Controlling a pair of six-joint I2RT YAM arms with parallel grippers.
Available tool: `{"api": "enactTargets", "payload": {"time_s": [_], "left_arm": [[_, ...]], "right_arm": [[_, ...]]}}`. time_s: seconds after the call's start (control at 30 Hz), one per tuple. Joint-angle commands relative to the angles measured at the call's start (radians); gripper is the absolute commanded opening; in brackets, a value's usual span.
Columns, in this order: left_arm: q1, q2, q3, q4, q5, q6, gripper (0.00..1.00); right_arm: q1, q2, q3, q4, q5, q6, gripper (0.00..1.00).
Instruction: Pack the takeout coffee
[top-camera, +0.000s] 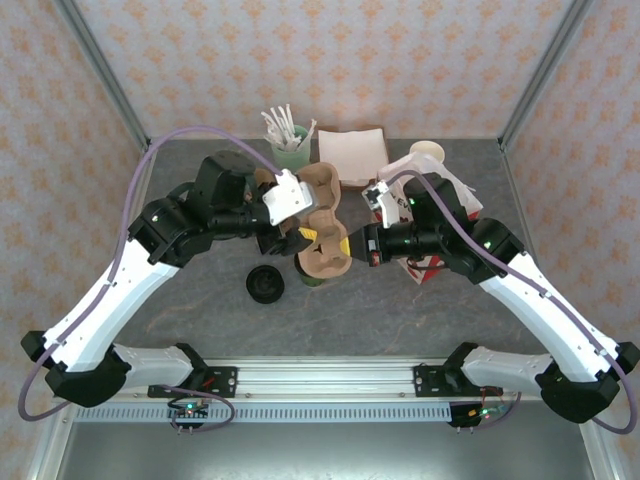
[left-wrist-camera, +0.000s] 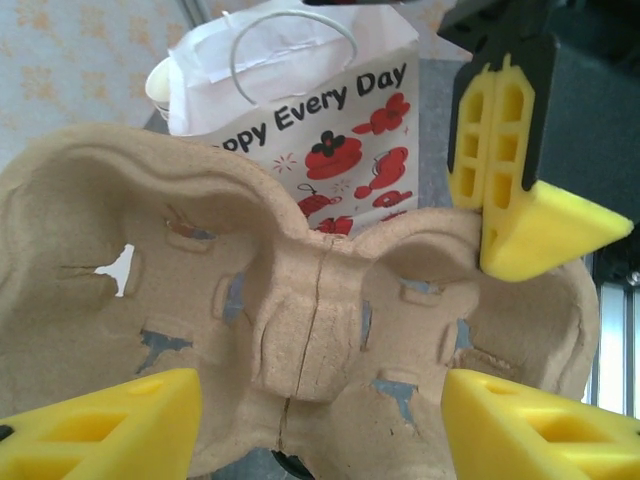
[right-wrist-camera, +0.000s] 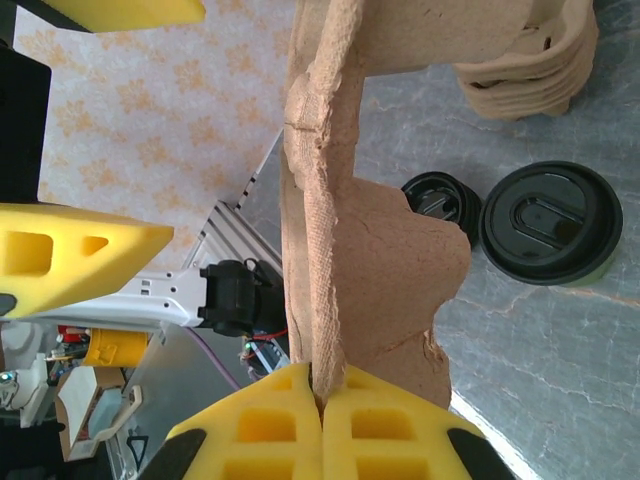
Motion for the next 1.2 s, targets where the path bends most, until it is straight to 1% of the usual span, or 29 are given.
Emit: {"api": "enactTargets", "payload": {"time_s": [0.0, 0.17, 0.4, 0.5, 0.53, 0.63, 0.7, 0.73, 0.87, 0.9, 1.0, 1.17], "left_arm": [[-0.015, -0.001, -0.021, -0.009, 0.013, 0.066, 0.65], [-0.035, 0.018, -0.031, 0.013, 0.004, 0.088, 0.62], [-0.064, 0.062, -0.02, 0.02, -0.051, 0.094, 0.53], [-0.068, 0.074, -0.023, 0.024, -0.059, 0.096, 0.47], [-0.068, 0.075, -0.025, 0.031, -0.06, 0.099, 0.47], [-0.069, 0.078, -0.03, 0.042, -0.076, 0.106, 0.48], [-0.069, 0.08, -0.032, 0.058, -0.097, 0.1, 0.56], [-0.069, 0.078, -0.036, 0.064, -0.105, 0.098, 0.56], [-0.069, 0.083, -0.033, 0.073, -0.131, 0.101, 0.56], [-0.069, 0.084, -0.029, 0.072, -0.132, 0.1, 0.55], [-0.069, 0.084, -0.022, 0.061, -0.115, 0.103, 0.51], [-0.068, 0.084, -0.025, 0.05, -0.108, 0.117, 0.51]], "right_arm": [[0.004, -0.014, 0.019, -0.015, -0.045, -0.026, 0.0], [0.004, -0.016, 0.016, -0.008, -0.065, -0.03, 0.0], [0.004, -0.017, 0.01, -0.005, -0.076, -0.03, 0.0], [0.004, -0.02, 0.009, -0.003, -0.079, -0.033, 0.0], [0.004, -0.022, 0.009, -0.003, -0.075, -0.031, 0.0], [0.004, -0.026, 0.008, -0.001, -0.082, -0.027, 0.0], [0.004, -0.031, 0.006, 0.0, -0.079, -0.025, 0.0], [0.004, -0.031, 0.006, -0.001, -0.078, -0.024, 0.0], [0.005, -0.03, 0.005, -0.006, -0.078, -0.026, 0.0], [0.004, -0.03, 0.006, -0.008, -0.078, -0.028, 0.0], [0.004, -0.028, 0.008, -0.012, -0.069, -0.031, 0.0], [0.004, -0.023, 0.019, -0.013, -0.073, -0.033, 0.0]]}}
